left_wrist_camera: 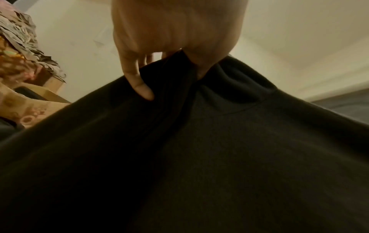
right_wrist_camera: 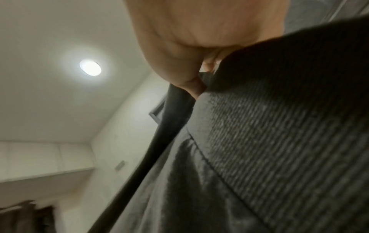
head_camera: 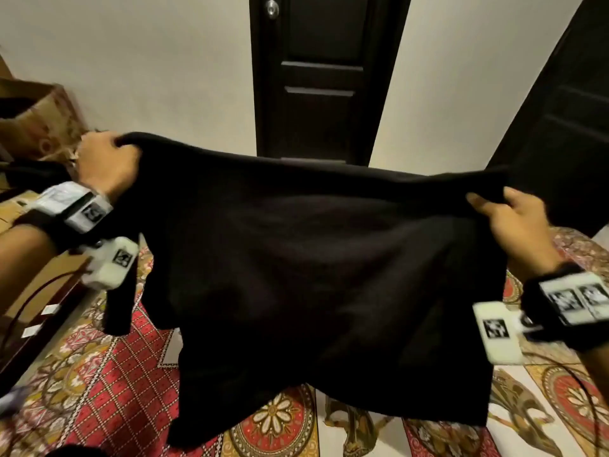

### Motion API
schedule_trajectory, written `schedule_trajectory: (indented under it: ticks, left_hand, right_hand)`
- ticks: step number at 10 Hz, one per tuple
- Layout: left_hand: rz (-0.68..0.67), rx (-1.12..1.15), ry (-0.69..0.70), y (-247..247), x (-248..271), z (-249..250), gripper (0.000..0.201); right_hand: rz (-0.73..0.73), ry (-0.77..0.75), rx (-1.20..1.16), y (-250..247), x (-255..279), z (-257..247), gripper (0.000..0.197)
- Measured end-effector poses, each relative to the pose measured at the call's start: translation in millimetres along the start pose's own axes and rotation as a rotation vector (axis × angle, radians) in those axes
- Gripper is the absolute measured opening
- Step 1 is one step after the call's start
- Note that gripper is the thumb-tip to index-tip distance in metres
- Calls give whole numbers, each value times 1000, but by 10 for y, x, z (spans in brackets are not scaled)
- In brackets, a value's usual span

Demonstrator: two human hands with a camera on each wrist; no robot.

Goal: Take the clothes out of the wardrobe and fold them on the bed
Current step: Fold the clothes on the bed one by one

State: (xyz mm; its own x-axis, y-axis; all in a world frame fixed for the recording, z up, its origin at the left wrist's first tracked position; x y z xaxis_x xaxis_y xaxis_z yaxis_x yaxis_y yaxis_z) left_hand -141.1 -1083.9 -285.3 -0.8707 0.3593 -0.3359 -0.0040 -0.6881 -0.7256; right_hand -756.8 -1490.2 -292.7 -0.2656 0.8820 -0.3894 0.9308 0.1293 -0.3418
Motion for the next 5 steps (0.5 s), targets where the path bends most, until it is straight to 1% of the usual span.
schedule_trajectory:
  ticks: [1,2,3,4,5]
  left_hand:
    - [-114,-213,-170,1449,314,1362,50]
    - [-202,-284,-132,2224,259,1279,104]
    - [-305,-220,-12,2798,820,848,113]
    - [-354,-101,-91,3147,1624,-15,75]
    - [-486,-171,-292,3274,2306,-816,60]
  right_hand:
    - [-64,155,361,566,-599,686,43]
    - [-160,232,485,941,-671,1281,30]
    - [-298,274,597,1013,-109,2066,25]
    - [-442,401,652,873,775,2754,38]
    - [-458,602,691,615,1291,3196,45]
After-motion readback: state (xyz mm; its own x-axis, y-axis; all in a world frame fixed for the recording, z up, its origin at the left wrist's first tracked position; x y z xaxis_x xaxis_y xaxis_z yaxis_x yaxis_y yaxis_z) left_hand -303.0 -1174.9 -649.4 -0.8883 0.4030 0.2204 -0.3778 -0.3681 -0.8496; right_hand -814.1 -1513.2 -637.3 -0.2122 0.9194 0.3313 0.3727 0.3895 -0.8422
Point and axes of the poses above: each hand's wrist, its own x-axis away from the middle knuckle, its own y-axis out of the palm, z = x × y, the point moved 3 cm from there along -x, towards the middle knuckle, and after that the axes turned 5 degrees about -y, right-handed, at the moved point
